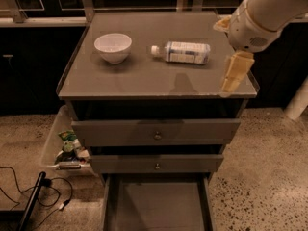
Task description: Place blue plastic bottle into bottom drawer
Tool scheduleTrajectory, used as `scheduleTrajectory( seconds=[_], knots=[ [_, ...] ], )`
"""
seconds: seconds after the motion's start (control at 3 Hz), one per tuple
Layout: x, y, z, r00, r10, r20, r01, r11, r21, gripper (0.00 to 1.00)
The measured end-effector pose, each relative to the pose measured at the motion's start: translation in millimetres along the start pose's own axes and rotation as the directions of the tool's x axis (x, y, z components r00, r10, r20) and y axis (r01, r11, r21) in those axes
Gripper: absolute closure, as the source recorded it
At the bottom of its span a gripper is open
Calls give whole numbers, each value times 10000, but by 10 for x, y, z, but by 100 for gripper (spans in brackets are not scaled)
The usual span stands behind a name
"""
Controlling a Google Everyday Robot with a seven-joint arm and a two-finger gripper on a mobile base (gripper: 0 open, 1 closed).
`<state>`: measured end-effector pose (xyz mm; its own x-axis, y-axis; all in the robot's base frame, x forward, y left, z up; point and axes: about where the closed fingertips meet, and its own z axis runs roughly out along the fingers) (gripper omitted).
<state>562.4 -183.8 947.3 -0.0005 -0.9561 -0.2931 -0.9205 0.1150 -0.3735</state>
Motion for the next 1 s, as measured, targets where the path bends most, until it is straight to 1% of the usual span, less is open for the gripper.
scheduleTrajectory(
  seconds=[0.33,0.67,1.0],
  knots=[
    [154,-325,422,9985,-30,548,27,10000,66,0],
    [153,-325,421,9985,-31,549,27,10000,67,0],
    [193,-382,540,9970,175,754,-174,9998,-22,0]
  ],
)
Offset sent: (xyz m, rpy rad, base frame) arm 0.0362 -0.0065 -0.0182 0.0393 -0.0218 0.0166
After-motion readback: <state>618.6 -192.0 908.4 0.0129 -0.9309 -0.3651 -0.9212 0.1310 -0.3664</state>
